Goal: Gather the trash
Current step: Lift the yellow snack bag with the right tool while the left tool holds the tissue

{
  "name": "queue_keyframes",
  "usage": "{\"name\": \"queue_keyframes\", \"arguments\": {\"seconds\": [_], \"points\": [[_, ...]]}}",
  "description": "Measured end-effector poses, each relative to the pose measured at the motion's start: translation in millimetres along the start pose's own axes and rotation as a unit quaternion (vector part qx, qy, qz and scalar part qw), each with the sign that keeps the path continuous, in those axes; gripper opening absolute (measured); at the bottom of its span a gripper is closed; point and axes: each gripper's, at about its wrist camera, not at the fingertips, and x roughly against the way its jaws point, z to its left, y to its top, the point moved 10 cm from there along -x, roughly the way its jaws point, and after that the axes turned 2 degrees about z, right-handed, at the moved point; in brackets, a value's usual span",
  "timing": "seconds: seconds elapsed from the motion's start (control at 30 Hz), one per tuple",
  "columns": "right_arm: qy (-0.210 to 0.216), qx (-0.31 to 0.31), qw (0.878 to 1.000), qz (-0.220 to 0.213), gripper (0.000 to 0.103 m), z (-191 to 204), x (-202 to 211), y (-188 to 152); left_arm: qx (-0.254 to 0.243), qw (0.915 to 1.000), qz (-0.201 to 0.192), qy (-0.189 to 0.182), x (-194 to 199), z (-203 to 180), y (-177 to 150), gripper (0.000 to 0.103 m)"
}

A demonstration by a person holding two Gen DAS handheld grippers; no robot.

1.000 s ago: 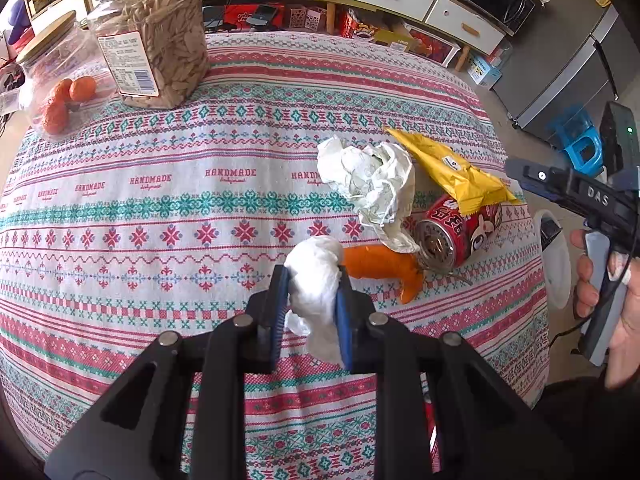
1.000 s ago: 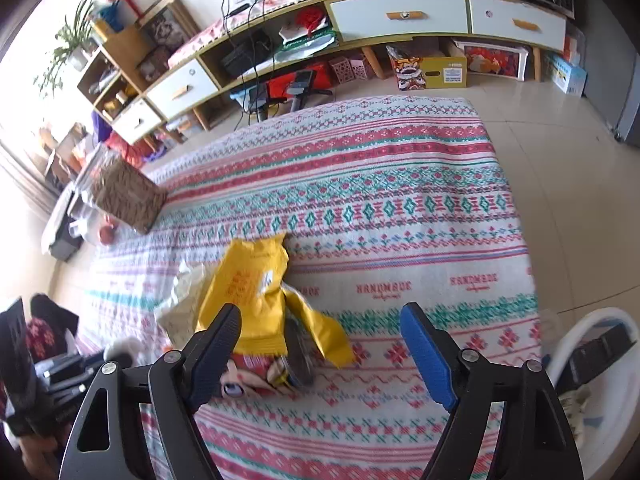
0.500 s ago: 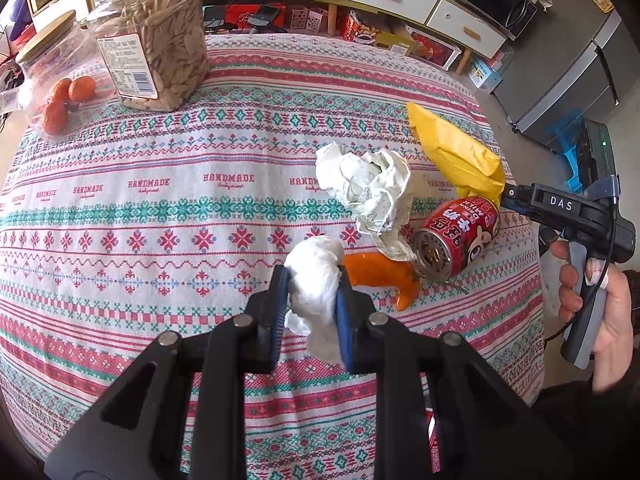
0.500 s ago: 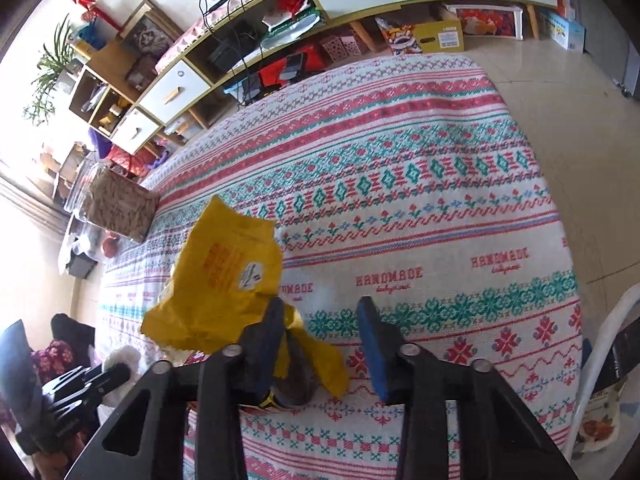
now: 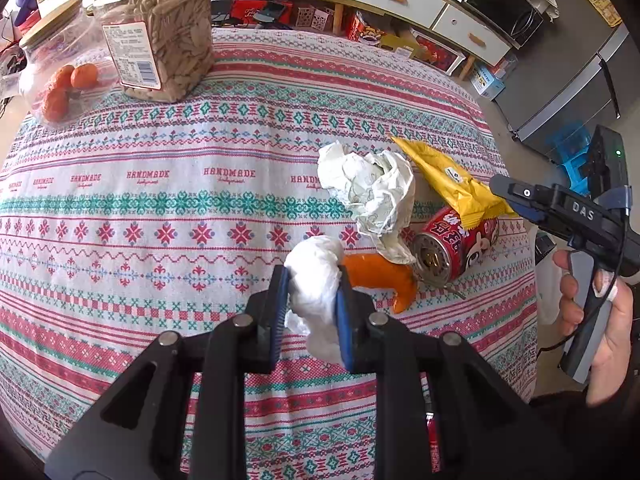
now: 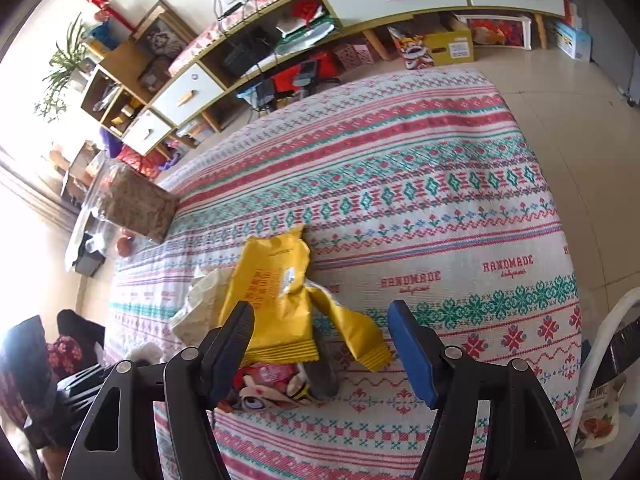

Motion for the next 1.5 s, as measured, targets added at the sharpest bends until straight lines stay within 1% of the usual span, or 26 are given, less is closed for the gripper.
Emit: {"name": "queue_keyframes", "arguments": {"seconds": [0.13, 0.2, 0.3, 0.37, 0.43, 0.5, 0.57, 0.67, 0.77, 0.9, 1.07, 1.2, 1.27, 1.5], "points": [[0.013, -0.053, 0.998, -0.009, 0.071, -21.0, 4.4, 6.0, -0.004, 1.0000, 0.002, 0.000, 0.3, -0.7, -1.7, 0.024], [0.018, -0.056, 0.998, -0.010, 0.070, -24.1, 7.8, 7.0, -0.003, 1.0000, 0.001, 0.000, 1.0, -0.8, -1.9, 0.024], [0.015, -0.039, 0.999, -0.004, 0.065, -21.0, 9.2, 4.2, 0.000, 1.0000, 0.000, 0.000, 1.6, 1.3, -1.2, 0.024], [0.007, -0.026, 1.000, 0.003, 0.055, -18.0, 6.0, 0.7, 0.002, 1.0000, 0.000, 0.000, 2.5, 2.7, 0.5, 0.024], [-0.001, -0.023, 1.000, 0.007, 0.048, -19.3, 3.7, -2.4, 0.002, 1.0000, -0.001, -0.001, 3.0, 2.2, 1.2, 0.024], [-0.002, -0.022, 1.000, 0.010, 0.044, -19.6, 0.9, -3.5, 0.001, 1.0000, -0.001, -0.002, 3.1, 1.3, 2.2, 0.024], [0.005, -0.018, 1.000, 0.016, 0.028, -17.1, -1.7, -5.3, -0.001, 1.0000, -0.001, -0.002, 3.3, 0.4, 2.5, 0.024], [0.007, -0.003, 1.000, 0.021, 0.013, -11.7, -2.3, -8.0, 0.001, 1.0000, -0.002, -0.002, 3.6, -0.4, 1.7, 0.024], [0.002, 0.008, 1.000, 0.007, 0.010, -8.4, 7.5, -6.6, 0.003, 1.0000, -0.005, -0.003, 5.3, -0.8, 2.3, 0.024], [0.001, 0.018, 1.000, -0.012, 0.010, -4.7, 24.0, -4.4, 0.004, 0.9999, -0.015, -0.007, 11.0, -4.2, 6.1, 0.024], [0.000, 0.028, 0.999, -0.036, 0.009, -9.3, 55.9, -7.3, -0.005, 0.9995, -0.025, -0.018, 18.8, -15.9, 11.3, 0.024], [0.003, 0.031, 0.998, -0.056, 0.009, -12.8, 82.4, -12.4, -0.019, 0.9989, -0.033, -0.028, 21.0, -34.6, 11.6, 0.024], [0.004, 0.032, 0.997, -0.069, 0.009, -19.7, 103.2, -17.0, -0.027, 0.9985, -0.035, -0.031, 20.3, -46.9, 10.7, 0.024], [0.003, 0.026, 0.995, -0.093, 0.009, -40.5, 147.6, -32.9, -0.061, 0.9962, -0.040, -0.047, 18.6, -91.5, 5.5, 0.024]]}}
